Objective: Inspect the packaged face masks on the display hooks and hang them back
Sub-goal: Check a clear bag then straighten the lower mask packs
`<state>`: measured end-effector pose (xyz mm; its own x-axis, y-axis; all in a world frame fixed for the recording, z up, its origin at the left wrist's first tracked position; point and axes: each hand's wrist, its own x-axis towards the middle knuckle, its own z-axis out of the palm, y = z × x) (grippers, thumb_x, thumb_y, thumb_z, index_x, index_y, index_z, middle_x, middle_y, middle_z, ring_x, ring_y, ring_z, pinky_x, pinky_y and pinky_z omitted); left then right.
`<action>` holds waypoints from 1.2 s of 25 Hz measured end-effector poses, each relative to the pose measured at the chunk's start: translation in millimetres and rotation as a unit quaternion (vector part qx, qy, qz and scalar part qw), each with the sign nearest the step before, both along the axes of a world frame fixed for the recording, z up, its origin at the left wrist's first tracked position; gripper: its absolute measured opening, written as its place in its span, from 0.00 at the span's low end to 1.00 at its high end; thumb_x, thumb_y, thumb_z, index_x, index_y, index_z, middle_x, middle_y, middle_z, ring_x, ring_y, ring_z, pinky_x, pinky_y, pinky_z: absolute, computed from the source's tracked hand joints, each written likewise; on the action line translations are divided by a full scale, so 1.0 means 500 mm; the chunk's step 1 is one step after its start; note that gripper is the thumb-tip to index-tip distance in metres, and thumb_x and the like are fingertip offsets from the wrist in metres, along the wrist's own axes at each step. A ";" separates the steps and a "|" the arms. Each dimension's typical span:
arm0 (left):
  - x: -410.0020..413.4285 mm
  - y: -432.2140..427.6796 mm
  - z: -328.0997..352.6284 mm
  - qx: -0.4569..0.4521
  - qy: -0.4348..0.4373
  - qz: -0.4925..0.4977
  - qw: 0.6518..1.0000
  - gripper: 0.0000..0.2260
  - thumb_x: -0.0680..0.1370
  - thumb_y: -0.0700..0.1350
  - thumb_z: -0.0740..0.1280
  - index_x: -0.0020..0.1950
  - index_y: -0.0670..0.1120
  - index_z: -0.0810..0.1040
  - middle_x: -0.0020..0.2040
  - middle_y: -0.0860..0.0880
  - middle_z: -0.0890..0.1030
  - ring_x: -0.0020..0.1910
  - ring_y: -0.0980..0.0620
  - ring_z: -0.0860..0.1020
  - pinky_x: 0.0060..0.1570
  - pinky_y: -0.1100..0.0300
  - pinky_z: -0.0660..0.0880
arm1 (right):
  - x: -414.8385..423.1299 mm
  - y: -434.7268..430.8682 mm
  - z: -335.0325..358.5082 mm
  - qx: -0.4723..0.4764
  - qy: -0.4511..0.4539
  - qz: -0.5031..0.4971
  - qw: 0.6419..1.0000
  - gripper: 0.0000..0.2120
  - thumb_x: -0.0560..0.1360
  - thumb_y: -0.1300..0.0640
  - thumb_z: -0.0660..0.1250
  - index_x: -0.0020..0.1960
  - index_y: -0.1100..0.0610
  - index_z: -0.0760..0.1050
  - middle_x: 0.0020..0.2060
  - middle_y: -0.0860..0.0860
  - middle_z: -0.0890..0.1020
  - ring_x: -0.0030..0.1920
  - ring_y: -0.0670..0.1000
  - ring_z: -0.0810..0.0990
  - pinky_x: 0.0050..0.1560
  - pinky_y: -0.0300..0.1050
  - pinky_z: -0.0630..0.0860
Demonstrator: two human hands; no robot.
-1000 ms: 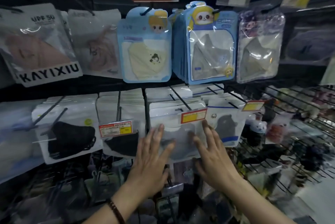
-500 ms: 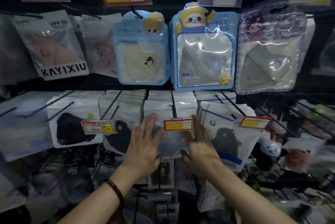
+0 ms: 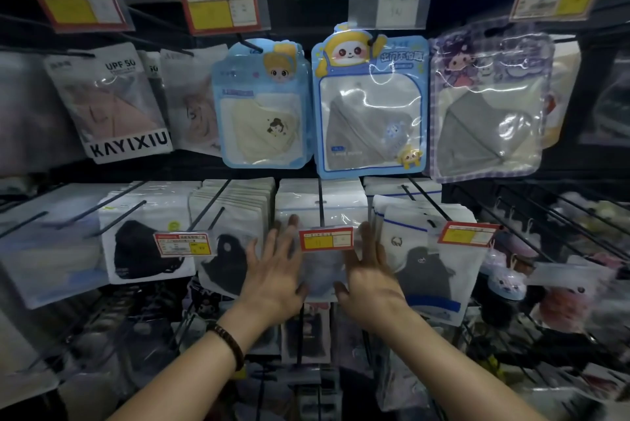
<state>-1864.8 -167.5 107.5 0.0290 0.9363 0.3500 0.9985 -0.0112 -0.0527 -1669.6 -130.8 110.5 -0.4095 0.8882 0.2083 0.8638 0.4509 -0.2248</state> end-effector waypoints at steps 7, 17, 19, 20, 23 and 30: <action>0.057 -0.055 -0.010 -0.022 -0.009 -0.040 0.999 0.38 0.78 0.58 0.65 0.84 0.56 0.49 0.84 0.47 0.49 0.84 0.43 0.46 0.80 0.37 0.47 | 0.080 -0.062 -0.018 0.044 0.096 0.060 0.993 0.34 0.83 0.47 0.64 0.85 0.45 0.54 0.85 0.49 0.47 0.85 0.55 0.53 0.74 0.53 0.73; 0.275 -0.073 -0.034 0.003 0.010 -0.177 0.984 0.40 0.81 0.58 0.66 0.84 0.63 0.44 0.83 0.46 0.32 0.83 0.39 0.36 0.81 0.36 0.44 | 0.355 -0.110 -0.071 0.143 0.085 -0.044 0.985 0.36 0.77 0.53 0.71 0.81 0.47 0.61 0.84 0.55 0.54 0.82 0.60 0.58 0.70 0.53 0.77; 0.295 -0.049 -0.030 0.022 0.003 -0.165 0.986 0.44 0.80 0.55 0.69 0.85 0.64 0.40 0.82 0.48 0.25 0.82 0.40 0.29 0.80 0.35 0.39 | 0.365 -0.100 -0.066 0.114 0.058 -0.055 0.990 0.42 0.79 0.52 0.68 0.86 0.44 0.49 0.86 0.53 0.40 0.85 0.61 0.45 0.75 0.57 0.71; 0.302 -0.035 -0.028 0.035 0.002 -0.158 0.987 0.45 0.80 0.54 0.70 0.85 0.64 0.40 0.82 0.48 0.24 0.82 0.39 0.26 0.80 0.34 0.37 | 0.364 -0.095 -0.063 0.095 0.053 -0.058 0.992 0.44 0.80 0.52 0.67 0.86 0.43 0.43 0.85 0.52 0.32 0.86 0.61 0.39 0.78 0.58 0.68; 0.307 0.000 -0.023 0.060 0.011 -0.150 0.987 0.47 0.77 0.52 0.72 0.87 0.59 0.45 0.84 0.46 0.27 0.83 0.38 0.29 0.81 0.32 0.41 | 0.348 -0.074 -0.059 0.076 0.084 -0.057 0.992 0.46 0.82 0.52 0.66 0.86 0.42 0.38 0.80 0.49 0.22 0.84 0.59 0.28 0.82 0.58 0.63; 0.315 0.021 -0.038 0.055 0.004 -0.125 0.991 0.46 0.79 0.53 0.70 0.87 0.58 0.42 0.82 0.46 0.24 0.81 0.39 0.26 0.82 0.35 0.39 | 0.336 -0.037 -0.055 0.073 0.098 -0.020 0.992 0.44 0.83 0.49 0.66 0.87 0.42 0.39 0.82 0.51 0.24 0.81 0.57 0.25 0.81 0.51 0.46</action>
<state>-1707.5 -157.1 88.6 0.2577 0.8558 0.4485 0.9650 -0.2510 -0.0754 -1501.5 -149.0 83.0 -0.3137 0.8571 0.4085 0.8273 0.4579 -0.3253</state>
